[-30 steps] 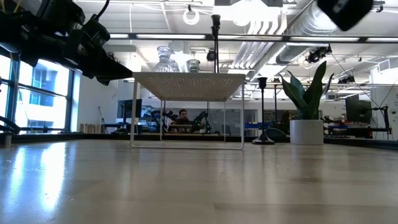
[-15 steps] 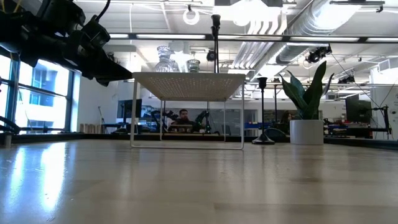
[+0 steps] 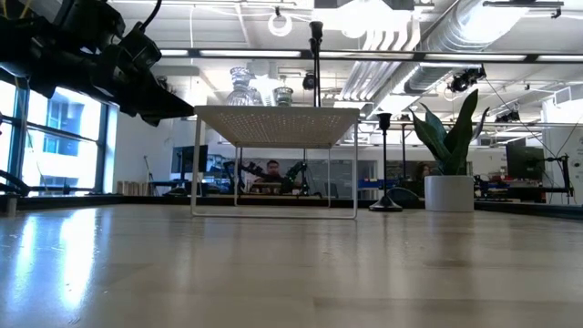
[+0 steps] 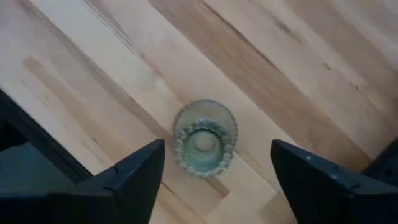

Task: Pick & Place candle stick holders
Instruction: Put the green glass candle holder on the shelf aligned with the other green glass candle holders

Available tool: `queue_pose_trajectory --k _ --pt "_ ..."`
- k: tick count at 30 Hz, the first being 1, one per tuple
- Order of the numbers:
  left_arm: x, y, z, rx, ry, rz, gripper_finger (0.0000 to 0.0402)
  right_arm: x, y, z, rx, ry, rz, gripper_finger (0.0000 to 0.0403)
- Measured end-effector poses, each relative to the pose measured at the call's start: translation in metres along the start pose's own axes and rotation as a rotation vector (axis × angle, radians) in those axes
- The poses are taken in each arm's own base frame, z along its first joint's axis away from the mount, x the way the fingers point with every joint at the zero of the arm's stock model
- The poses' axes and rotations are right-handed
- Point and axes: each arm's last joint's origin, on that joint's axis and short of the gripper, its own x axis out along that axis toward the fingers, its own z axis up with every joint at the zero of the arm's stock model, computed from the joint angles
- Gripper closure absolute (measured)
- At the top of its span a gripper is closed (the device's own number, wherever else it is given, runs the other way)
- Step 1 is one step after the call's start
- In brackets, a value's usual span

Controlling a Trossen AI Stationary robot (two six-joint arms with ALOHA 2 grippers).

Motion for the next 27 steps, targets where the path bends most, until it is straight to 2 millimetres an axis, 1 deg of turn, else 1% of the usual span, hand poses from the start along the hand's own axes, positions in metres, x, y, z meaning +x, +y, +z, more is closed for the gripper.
queue_pose_trajectory --k 4,12,17,22,27 --pt "0.0 0.0 0.0 0.003 0.0 0.0 0.0378 0.009 0.001 -0.003 0.007 0.021 0.019 0.0102" --pt "0.0 0.0 0.0 0.007 -0.003 0.0 0.0378 0.022 0.001 -0.007 -0.01 0.012 0.059 0.01" --pt "0.0 0.0 0.0 0.007 -0.003 0.0 0.0378 0.036 -0.002 -0.01 -0.043 0.005 0.075 0.01" --pt "0.0 0.0 0.0 0.007 -0.002 0.0 0.0378 0.045 -0.007 -0.01 -0.088 -0.026 0.055 0.01" --pt "0.0 0.0 0.0 0.007 -0.003 0.003 0.0378 0.053 -0.009 -0.008 -0.107 -0.015 0.049 0.0117"
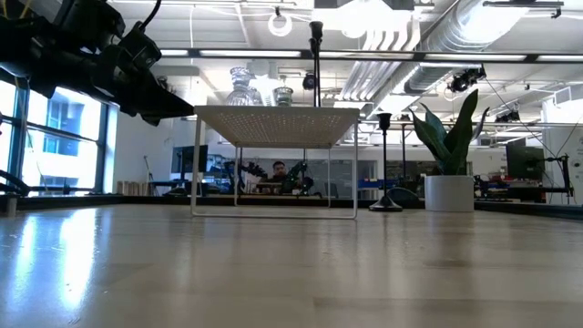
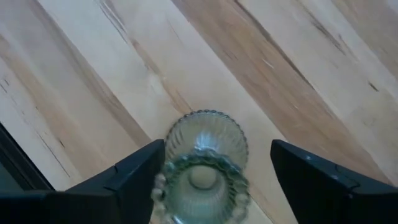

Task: Pick & Place candle stick holders
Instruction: Put the green glass candle holder on the shelf aligned with the other green glass candle holders

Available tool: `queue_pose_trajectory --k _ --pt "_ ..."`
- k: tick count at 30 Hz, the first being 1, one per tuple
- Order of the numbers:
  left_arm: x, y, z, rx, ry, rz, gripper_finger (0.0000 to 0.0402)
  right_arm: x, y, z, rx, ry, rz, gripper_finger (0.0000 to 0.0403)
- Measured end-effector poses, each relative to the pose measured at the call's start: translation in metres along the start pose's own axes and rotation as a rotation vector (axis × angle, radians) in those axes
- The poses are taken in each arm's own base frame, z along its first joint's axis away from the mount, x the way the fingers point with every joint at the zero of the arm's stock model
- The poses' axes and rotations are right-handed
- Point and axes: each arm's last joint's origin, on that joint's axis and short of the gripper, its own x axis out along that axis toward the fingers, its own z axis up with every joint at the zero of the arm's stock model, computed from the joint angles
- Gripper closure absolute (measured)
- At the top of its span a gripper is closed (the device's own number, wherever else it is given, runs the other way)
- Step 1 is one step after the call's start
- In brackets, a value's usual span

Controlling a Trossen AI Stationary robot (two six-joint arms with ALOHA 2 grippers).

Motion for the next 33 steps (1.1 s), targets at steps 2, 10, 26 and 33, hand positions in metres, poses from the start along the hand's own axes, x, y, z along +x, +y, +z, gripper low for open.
queue_pose_trajectory --k 2,10,26,33 --pt "0.0 0.0 0.0 0.0 0.0 0.003 0.0378 0.004 0.0 0.001 -0.012 0.006 0.009 0.0132" --pt "0.0 0.0 0.0 0.0 0.0 0.004 0.0378 0.012 0.002 0.008 -0.045 0.078 0.028 0.0212" --pt "0.0 0.0 0.0 0.005 0.0 0.007 0.0378 0.02 0.007 0.035 -0.147 0.065 0.049 0.0233" --pt "0.0 0.0 0.0 0.005 0.0 0.007 0.0378 0.03 0.013 0.07 -0.224 0.058 0.107 0.0283"
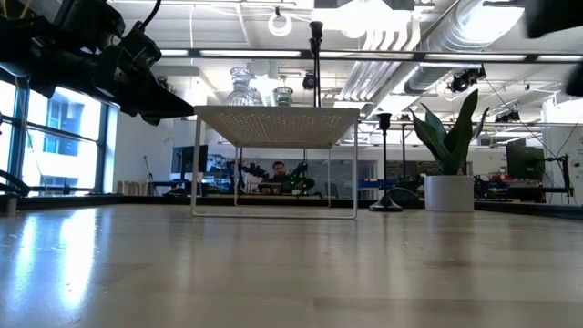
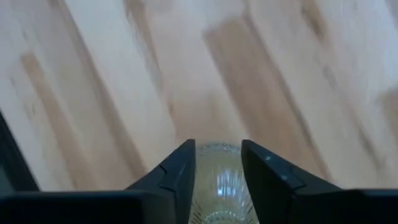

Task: Pick & Place candle stick holders
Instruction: Put the green glass candle holder on the shelf aligned with the other green glass candle holders

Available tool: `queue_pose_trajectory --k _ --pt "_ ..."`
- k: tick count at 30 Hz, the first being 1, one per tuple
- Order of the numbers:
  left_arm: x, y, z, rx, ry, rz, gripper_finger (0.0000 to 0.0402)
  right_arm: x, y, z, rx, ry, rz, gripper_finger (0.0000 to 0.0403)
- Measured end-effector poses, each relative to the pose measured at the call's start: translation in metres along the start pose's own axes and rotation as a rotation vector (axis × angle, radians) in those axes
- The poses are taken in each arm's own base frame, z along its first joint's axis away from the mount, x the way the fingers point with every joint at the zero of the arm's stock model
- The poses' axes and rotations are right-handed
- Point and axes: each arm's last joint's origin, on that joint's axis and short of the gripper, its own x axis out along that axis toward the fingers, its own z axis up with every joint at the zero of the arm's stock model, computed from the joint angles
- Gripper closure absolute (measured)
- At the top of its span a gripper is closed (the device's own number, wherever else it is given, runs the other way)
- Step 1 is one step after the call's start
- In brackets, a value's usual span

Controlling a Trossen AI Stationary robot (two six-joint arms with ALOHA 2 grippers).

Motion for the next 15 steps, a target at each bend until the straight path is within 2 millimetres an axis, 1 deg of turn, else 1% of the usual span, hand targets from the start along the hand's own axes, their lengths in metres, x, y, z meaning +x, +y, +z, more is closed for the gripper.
queue_pose_trajectory --k 4,9,15 --pt "0.0 0.0 0.0 0.0 0.0 -0.001 0.0378 0.004 -0.004 0.02 -0.039 -0.006 0.027 0.03" --pt "0.0 0.0 0.0 0.002 0.0 0.0 0.0378 0.008 -0.011 0.035 -0.081 -0.008 0.019 0.032" --pt "0.0 0.0 0.0 0.003 0.0 -0.004 0.0378 0.012 -0.021 0.058 -0.105 -0.049 0.019 0.0343"
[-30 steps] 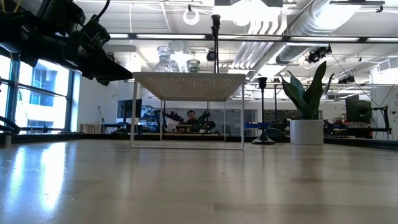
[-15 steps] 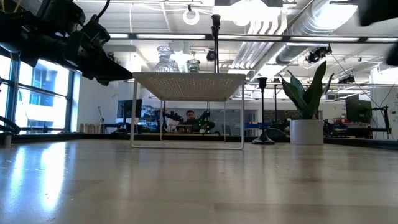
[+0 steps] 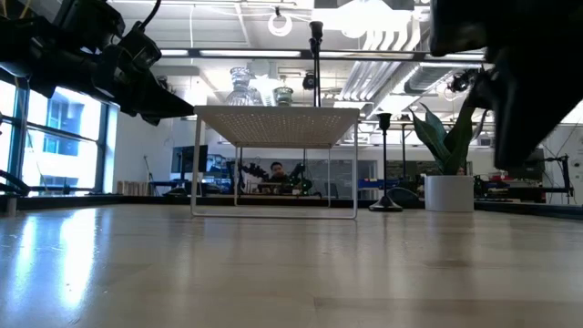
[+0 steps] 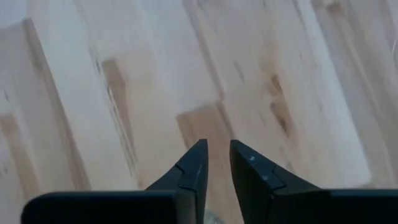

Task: Pick & Place candle stick holders
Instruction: Put the green glass candle holder on the shelf aligned with the other green glass candle holders

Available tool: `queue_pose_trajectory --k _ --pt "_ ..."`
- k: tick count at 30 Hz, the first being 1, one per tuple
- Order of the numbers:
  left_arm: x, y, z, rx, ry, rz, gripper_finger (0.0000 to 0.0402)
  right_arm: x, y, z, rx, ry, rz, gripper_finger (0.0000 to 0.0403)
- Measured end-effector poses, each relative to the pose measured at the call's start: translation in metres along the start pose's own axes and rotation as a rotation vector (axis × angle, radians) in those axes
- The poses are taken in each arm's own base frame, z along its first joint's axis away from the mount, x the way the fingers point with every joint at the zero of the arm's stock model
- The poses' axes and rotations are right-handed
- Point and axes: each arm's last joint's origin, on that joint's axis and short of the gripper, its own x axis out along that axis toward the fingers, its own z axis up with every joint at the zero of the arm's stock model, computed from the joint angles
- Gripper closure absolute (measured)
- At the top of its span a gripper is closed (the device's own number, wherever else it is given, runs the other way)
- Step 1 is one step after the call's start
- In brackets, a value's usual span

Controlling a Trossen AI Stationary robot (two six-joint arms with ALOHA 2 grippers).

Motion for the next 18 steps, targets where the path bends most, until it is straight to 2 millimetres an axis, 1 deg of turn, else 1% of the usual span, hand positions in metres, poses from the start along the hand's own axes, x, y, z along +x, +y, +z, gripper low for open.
queue_pose_trajectory --k 5,8,13,16,18 --pt "0.0 0.0 0.0 0.0 0.0 0.0 0.0378 0.002 -0.008 0.013 -0.01 0.01 0.013 0.0344" --pt "0.0 0.0 0.0 -0.001 0.004 0.016 0.0378 -0.002 -0.004 0.014 -0.023 0.003 0.021 0.0347" --pt "0.0 0.001 -0.001 -0.002 0.016 0.043 0.0378 -0.015 0.011 0.002 -0.08 -0.025 -0.007 0.0374" --pt "0.0 0.001 -0.001 -0.002 0.016 0.044 0.0378 -0.024 0.021 -0.009 -0.087 -0.048 -0.035 0.0396" --pt "0.0 0.001 -0.001 -0.002 0.016 0.045 0.0378 -0.03 0.027 -0.017 -0.082 -0.05 -0.046 0.04"
